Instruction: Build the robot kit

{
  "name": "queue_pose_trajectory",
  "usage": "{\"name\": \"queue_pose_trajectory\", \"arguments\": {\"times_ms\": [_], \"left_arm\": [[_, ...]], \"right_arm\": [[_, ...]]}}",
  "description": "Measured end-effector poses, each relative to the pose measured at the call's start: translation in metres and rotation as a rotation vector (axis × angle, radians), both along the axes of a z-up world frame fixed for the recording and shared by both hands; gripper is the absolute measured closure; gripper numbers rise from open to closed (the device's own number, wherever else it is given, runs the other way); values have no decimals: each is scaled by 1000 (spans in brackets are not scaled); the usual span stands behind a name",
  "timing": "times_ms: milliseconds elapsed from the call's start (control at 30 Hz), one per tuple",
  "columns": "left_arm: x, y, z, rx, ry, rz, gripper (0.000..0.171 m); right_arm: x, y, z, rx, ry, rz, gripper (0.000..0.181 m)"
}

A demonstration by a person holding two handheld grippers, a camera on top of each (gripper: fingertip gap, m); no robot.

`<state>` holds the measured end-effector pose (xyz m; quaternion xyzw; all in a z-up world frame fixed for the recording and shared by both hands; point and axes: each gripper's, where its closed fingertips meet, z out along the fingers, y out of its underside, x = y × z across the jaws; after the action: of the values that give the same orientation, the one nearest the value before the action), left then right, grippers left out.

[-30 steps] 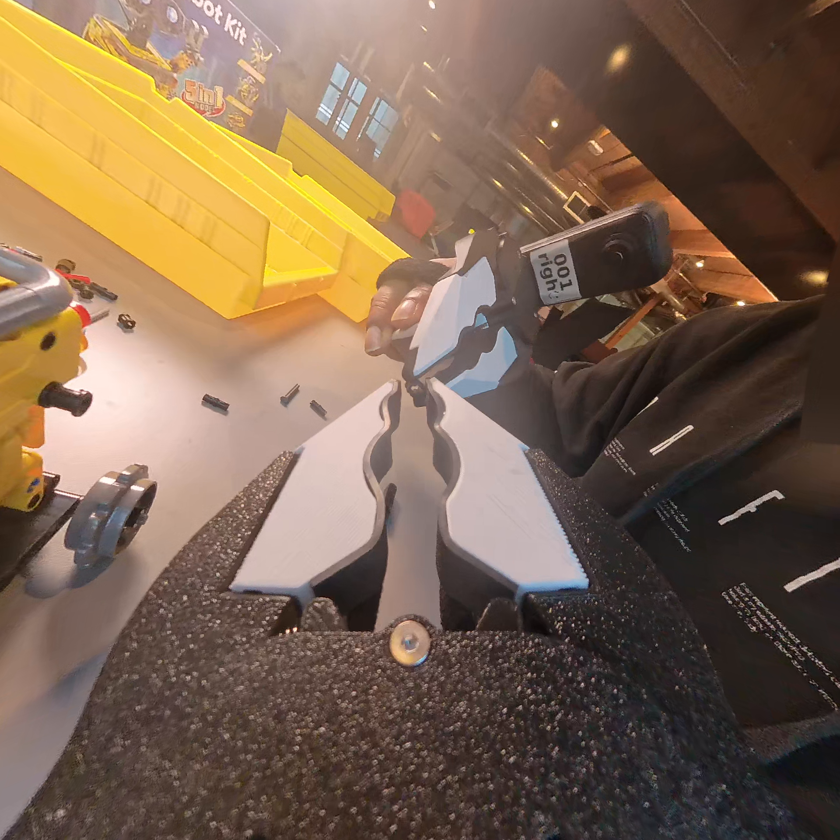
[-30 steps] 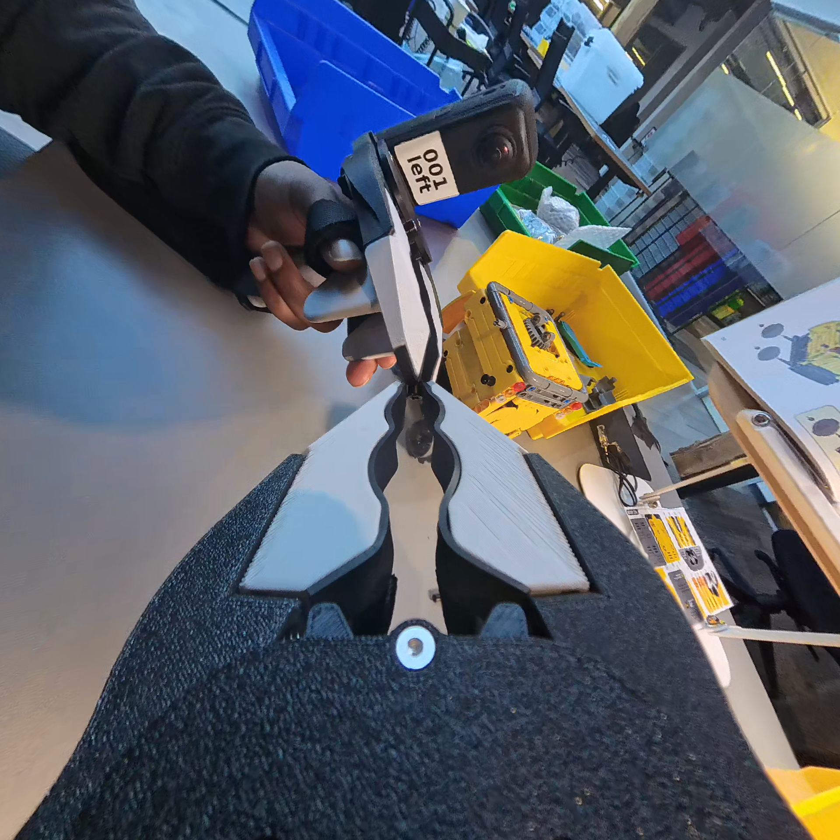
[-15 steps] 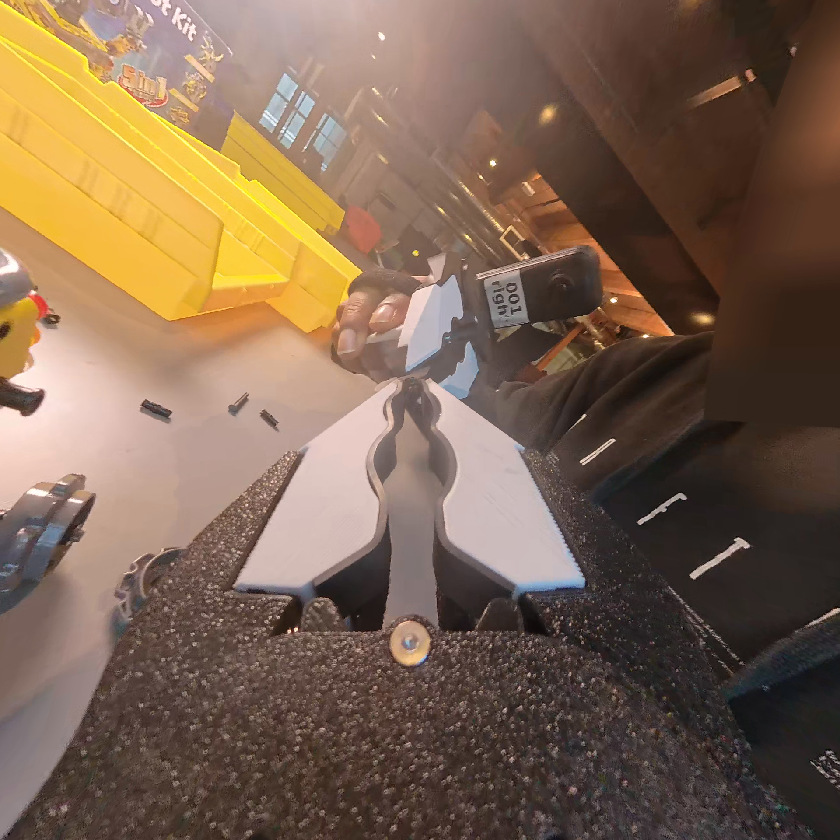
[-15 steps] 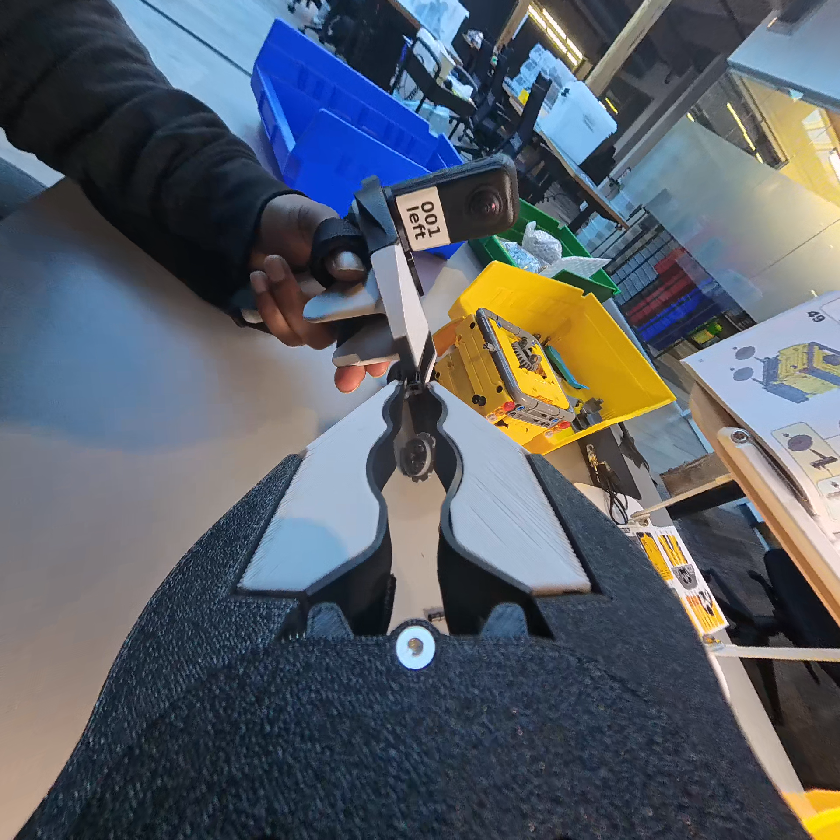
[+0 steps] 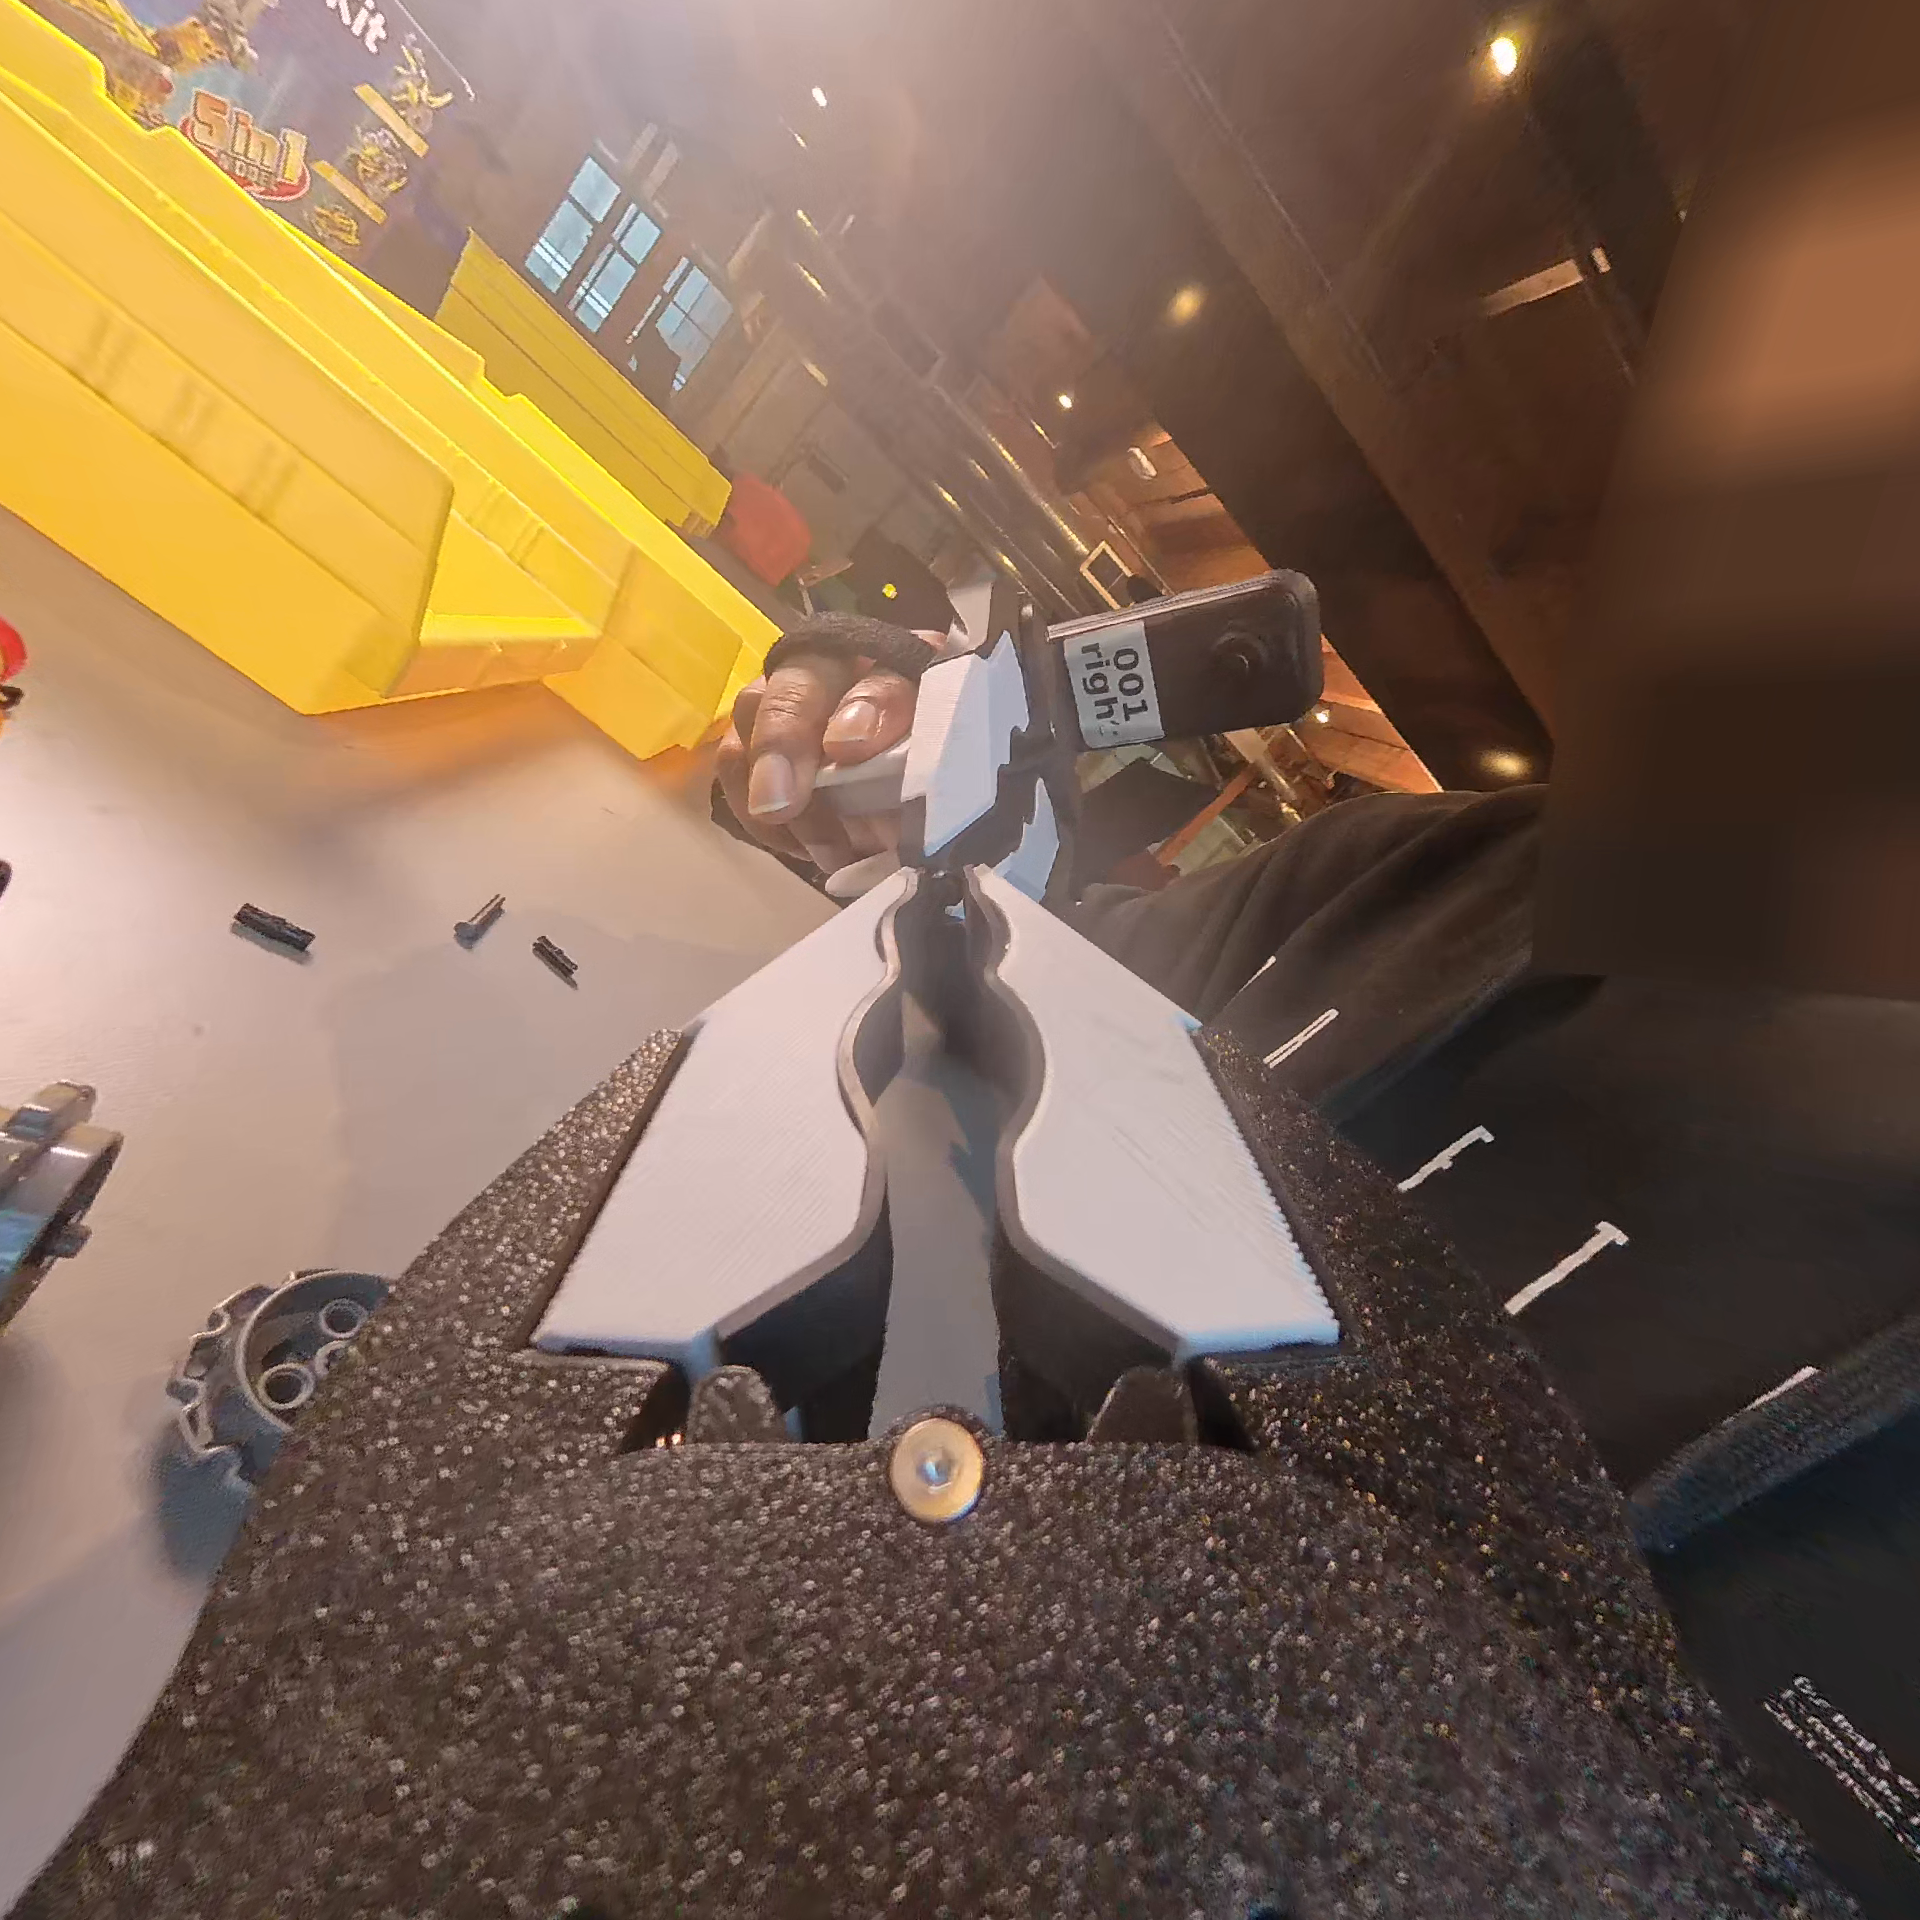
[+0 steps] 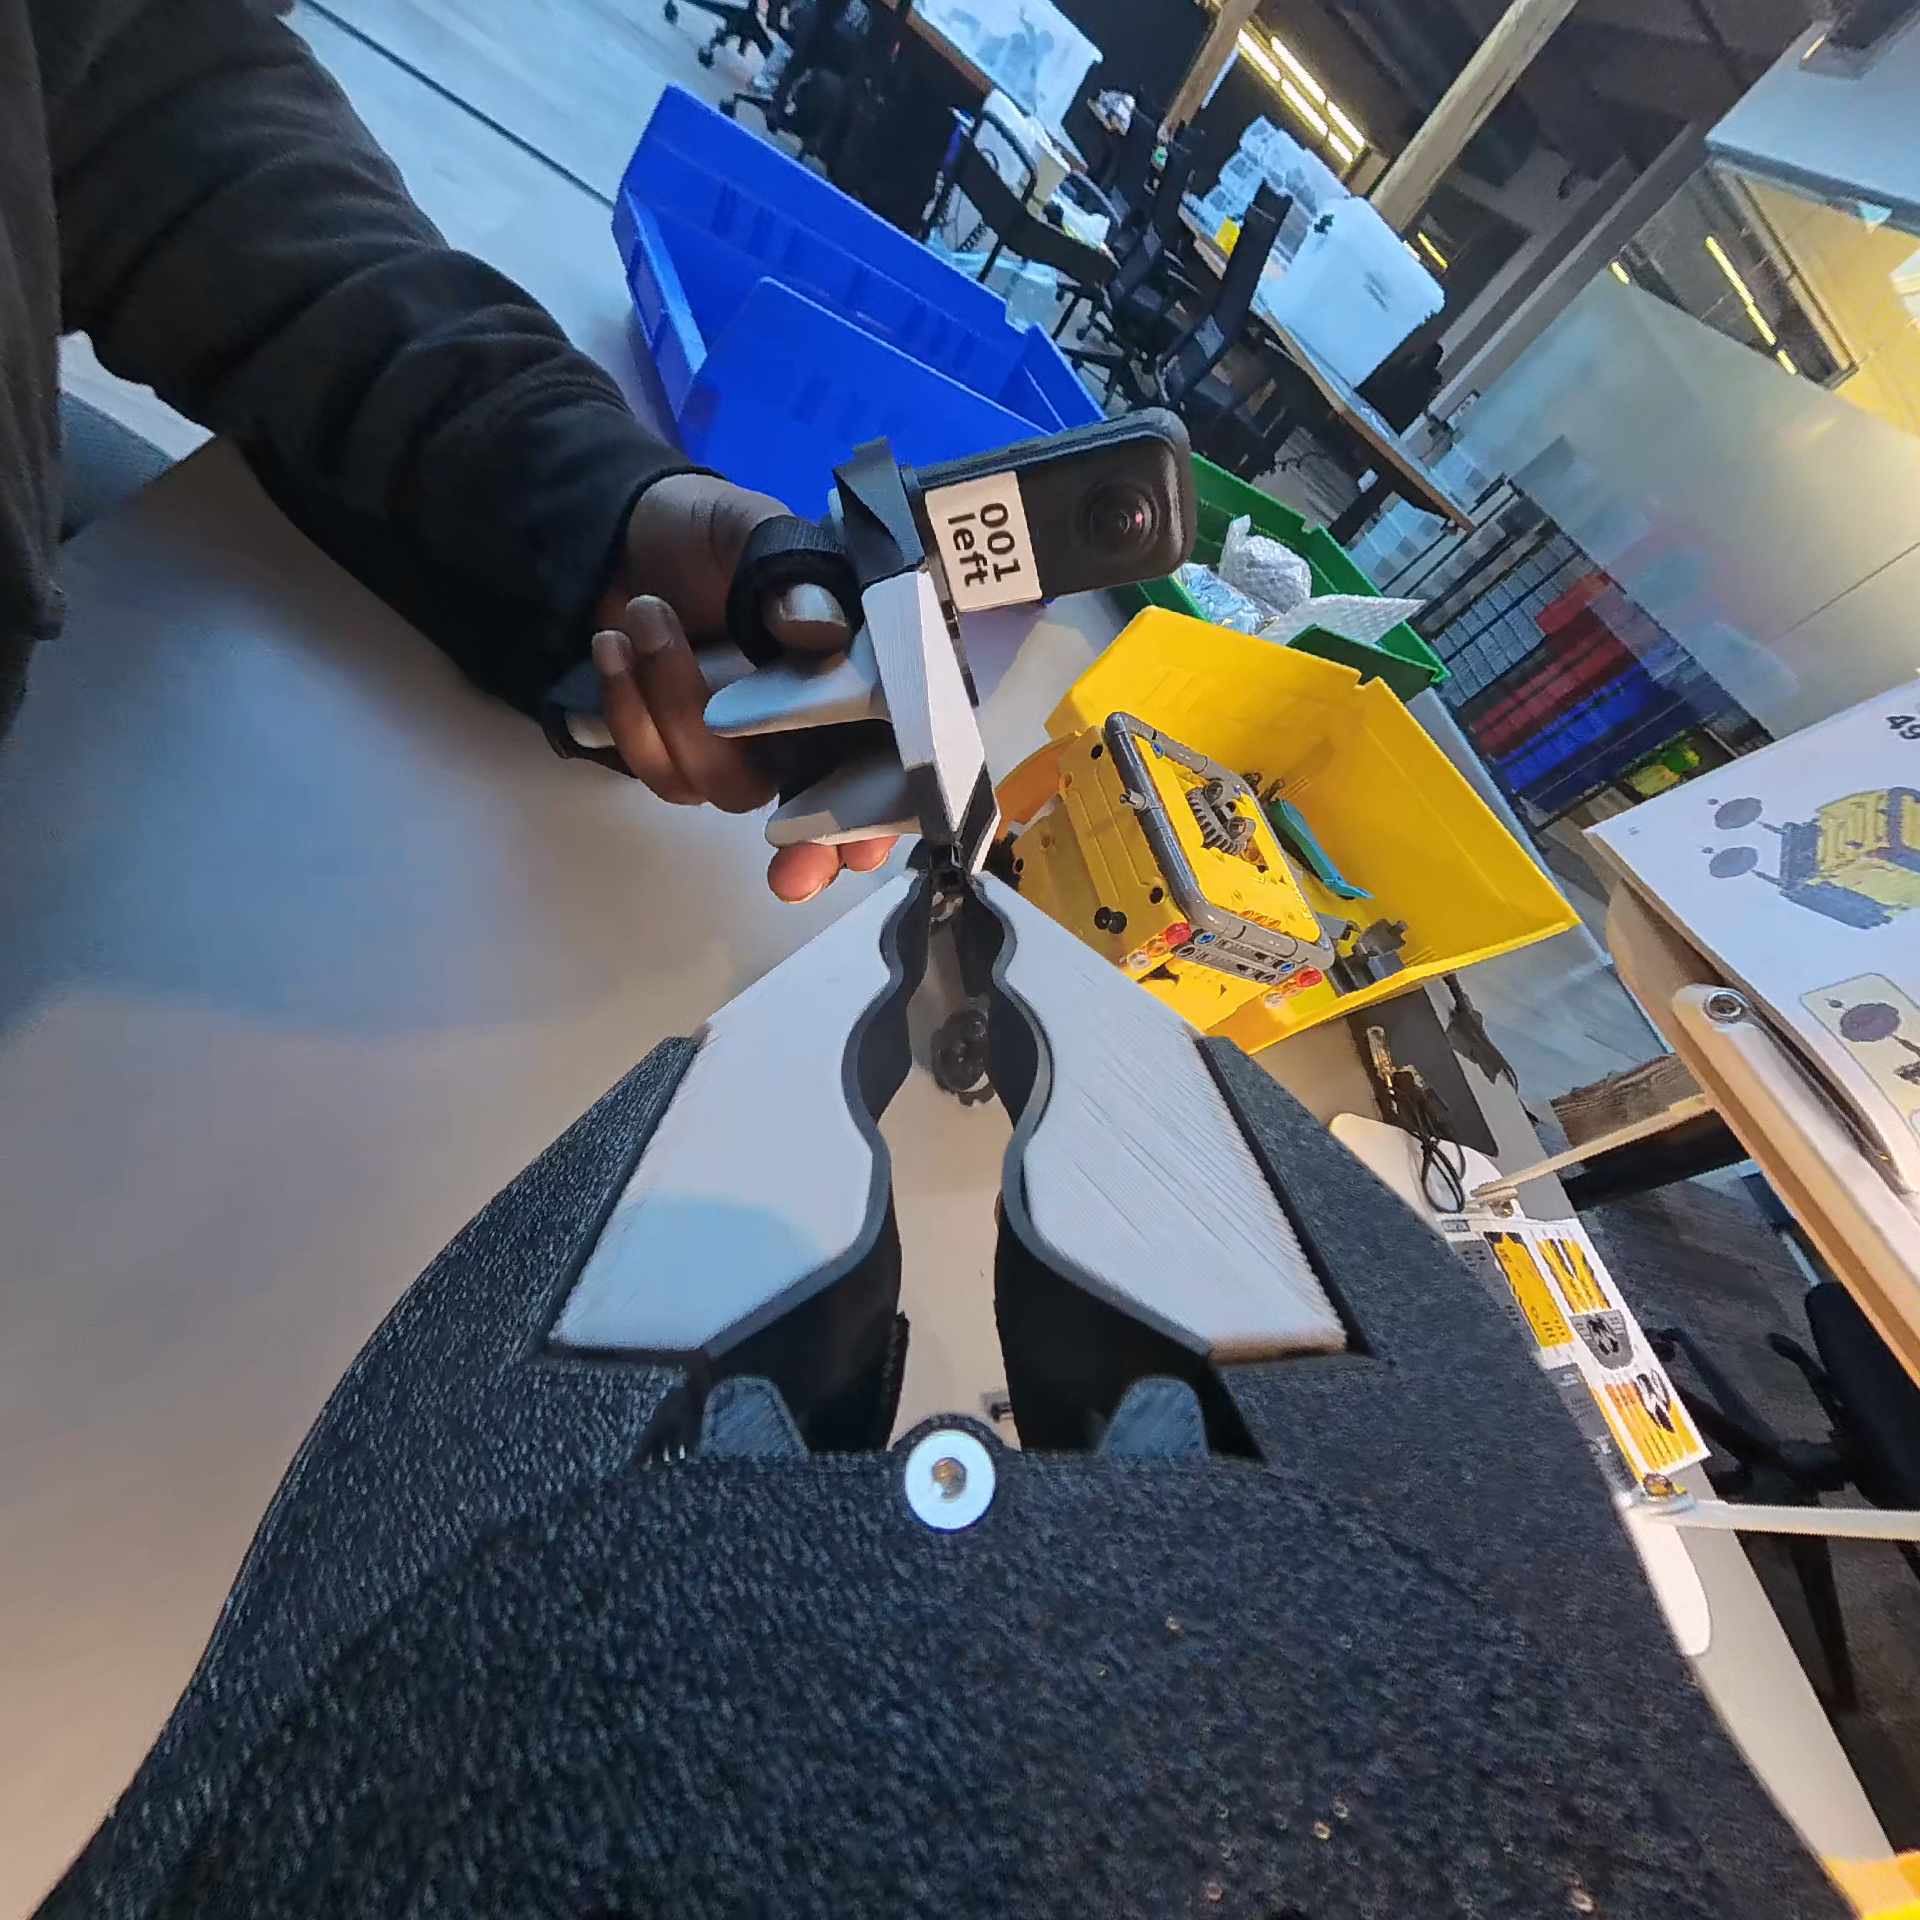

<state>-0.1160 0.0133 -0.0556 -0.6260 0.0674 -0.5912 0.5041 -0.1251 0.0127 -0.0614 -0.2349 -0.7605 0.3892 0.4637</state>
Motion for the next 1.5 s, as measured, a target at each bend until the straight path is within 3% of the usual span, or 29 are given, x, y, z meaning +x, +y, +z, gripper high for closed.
{"name": "queue_pose_trajectory", "arguments": {"times_ms": [700, 933, 1133, 1500], "left_arm": [[-1, 2, -9, -14, 83, 26, 168], [-4, 5, -12, 41, 212, 101, 168], [-14, 7, -6, 43, 174, 134, 168], [-21, 15, -21, 45, 360, 233, 168]], "right_arm": [[0, 2, -6, -6, -27, 4, 175], [-1, 6, -9, -23, -34, -20, 174], [4, 15, -9, -78, -66, -46, 170], [74, 12, -90, -199, -584, -31, 148]]}}
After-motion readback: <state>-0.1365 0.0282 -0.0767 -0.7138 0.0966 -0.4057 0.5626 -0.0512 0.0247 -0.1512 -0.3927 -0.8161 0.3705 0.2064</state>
